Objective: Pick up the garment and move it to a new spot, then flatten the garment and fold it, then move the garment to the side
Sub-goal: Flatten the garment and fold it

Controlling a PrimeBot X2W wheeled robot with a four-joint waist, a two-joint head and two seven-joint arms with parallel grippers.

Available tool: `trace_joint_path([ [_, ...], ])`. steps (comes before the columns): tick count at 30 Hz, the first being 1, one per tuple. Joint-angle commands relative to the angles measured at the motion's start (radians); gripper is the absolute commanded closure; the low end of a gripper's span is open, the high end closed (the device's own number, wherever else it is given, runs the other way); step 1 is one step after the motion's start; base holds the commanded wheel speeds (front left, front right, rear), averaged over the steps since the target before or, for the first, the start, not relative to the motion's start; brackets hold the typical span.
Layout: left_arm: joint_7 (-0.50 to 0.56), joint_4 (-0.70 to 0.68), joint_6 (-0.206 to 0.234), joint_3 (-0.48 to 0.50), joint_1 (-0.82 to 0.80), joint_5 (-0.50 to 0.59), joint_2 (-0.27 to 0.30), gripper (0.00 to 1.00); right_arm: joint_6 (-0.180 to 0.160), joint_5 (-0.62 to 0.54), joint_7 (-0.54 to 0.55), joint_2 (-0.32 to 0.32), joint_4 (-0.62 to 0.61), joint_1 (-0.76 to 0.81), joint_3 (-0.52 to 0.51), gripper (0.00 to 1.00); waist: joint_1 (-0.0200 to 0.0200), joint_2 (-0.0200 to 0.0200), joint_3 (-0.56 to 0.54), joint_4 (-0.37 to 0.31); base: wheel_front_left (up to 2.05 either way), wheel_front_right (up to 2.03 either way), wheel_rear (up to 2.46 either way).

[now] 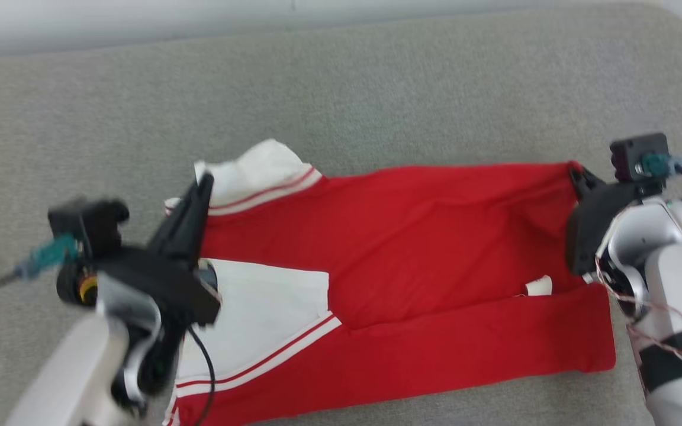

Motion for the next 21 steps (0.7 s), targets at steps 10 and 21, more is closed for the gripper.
trace_joint_path([
  [10,-0.044,-0.342,0.135,0.020,0.402,-0.102,-0.009,1.00,-0.003,0.000,-0.011,-0.035,-0.143,0.262,-0.057,1.00,0.0001,0.0000,-0.124,0.096,0.00,0.00,0.00],
  [21,-0.051,-0.386,0.187,0.011,0.553,-0.143,-0.017,1.00,-0.003,-0.010,0.041,-0.051,-0.223,0.392,-0.097,1.00,0.0001,0.0000,-0.138,0.116,0.00,0.00,0.00],
])
